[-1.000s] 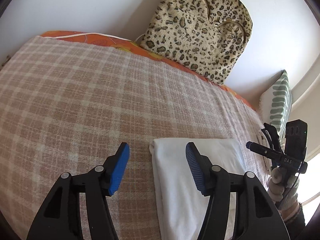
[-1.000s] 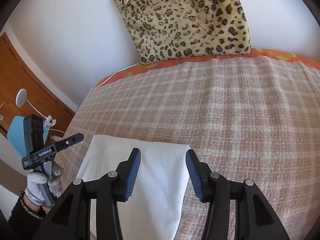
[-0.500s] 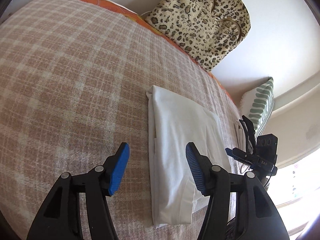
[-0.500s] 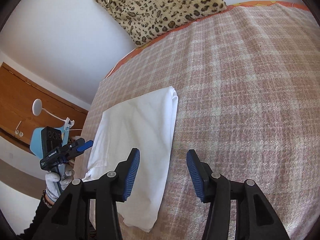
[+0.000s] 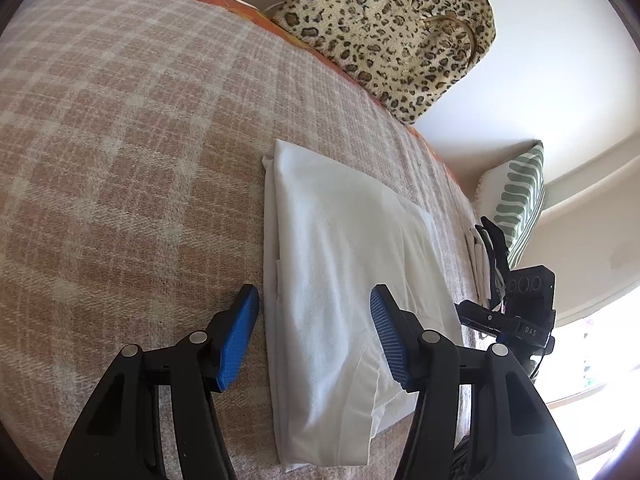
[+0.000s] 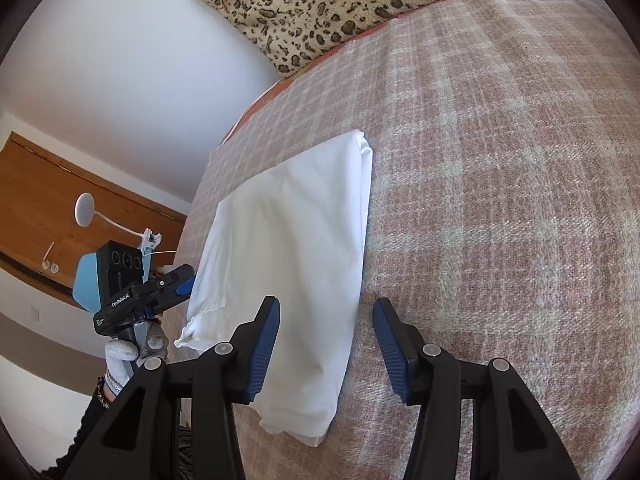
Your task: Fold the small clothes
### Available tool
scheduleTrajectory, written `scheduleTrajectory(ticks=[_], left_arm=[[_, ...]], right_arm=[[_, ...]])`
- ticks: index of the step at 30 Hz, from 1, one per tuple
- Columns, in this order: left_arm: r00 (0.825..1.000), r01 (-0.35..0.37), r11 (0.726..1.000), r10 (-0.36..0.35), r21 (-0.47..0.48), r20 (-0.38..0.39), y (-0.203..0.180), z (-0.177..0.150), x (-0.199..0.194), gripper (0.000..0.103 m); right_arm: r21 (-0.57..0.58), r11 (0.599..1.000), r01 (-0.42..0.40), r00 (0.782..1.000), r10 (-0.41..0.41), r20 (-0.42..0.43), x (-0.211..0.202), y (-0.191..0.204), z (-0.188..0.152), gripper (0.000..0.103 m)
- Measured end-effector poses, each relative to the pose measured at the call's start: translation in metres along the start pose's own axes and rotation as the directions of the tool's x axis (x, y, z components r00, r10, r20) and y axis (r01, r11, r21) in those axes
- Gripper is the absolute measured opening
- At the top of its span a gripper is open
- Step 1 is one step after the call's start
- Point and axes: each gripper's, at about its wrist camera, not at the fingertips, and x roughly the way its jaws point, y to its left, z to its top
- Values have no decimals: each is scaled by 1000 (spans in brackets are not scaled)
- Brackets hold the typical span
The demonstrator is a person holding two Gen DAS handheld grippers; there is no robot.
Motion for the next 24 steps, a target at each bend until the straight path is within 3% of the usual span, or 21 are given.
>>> scheduleTrajectory(ticks=[4, 9, 16, 18, 20, 22, 24], left_arm=[[1000, 1, 1000, -1, 12, 0, -6, 3, 7, 52], [1000, 6, 1000, -6, 24, 1, -11, 6, 14, 49], [999, 47, 998, -46, -32, 15, -6, 15, 20, 46], [1000, 24, 1000, -24, -12, 19, -9, 17, 23, 40], [999, -28, 999, 28, 15, 23, -12, 18, 28, 13], [999, -33, 999, 33, 10, 34, -12, 18, 30, 11], [997, -66, 996, 63, 56, 49, -20, 18, 29, 9]], right_arm=[[62, 996, -70, 997, 69, 18, 3, -11, 4, 48], [61, 995, -76, 997, 74, 21, 8, -8, 6, 45], [57, 994, -93, 996, 92, 9, 11, -5, 2, 44], [49, 995, -85, 996, 85, 13, 12, -4, -1, 41], [47, 997, -67, 998, 67, 13, 13, -3, -1, 31], [52, 998, -31, 999, 30, 17, 16, -2, 0, 16], [35, 999, 8, 1000, -9, 26, 17, 3, 1, 12]])
